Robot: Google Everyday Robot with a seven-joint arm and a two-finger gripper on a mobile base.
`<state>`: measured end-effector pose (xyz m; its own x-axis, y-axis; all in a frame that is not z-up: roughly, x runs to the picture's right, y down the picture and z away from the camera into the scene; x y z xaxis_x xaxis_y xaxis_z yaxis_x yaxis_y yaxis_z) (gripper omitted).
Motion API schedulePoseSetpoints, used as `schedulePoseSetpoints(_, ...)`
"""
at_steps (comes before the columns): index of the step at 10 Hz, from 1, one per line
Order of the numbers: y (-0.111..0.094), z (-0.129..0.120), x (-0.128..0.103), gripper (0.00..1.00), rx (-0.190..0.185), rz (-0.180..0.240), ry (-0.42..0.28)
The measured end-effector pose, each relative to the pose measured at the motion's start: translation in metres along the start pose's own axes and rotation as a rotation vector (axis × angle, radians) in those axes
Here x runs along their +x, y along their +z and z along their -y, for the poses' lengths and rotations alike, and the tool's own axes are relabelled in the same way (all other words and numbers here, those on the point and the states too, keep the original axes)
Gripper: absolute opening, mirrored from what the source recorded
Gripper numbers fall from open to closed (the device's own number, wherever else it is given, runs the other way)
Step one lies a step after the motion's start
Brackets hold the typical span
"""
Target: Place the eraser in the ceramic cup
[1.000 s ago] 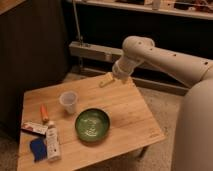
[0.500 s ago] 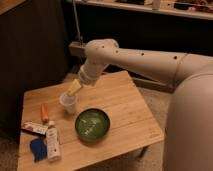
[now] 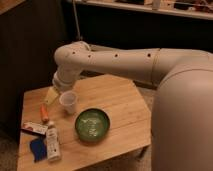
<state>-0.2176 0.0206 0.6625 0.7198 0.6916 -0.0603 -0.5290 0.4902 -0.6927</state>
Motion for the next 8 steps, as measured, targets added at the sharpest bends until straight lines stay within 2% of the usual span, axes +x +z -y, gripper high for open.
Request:
schedulePoseSetpoints(6,0.0016,-0.0027,-0.0009,0.80,-0.004,-0.002,-0.003)
schedulePoseSetpoints(8,0.0012,-0.0052,-0.0040,0.80,0.000,0.016,-0.020)
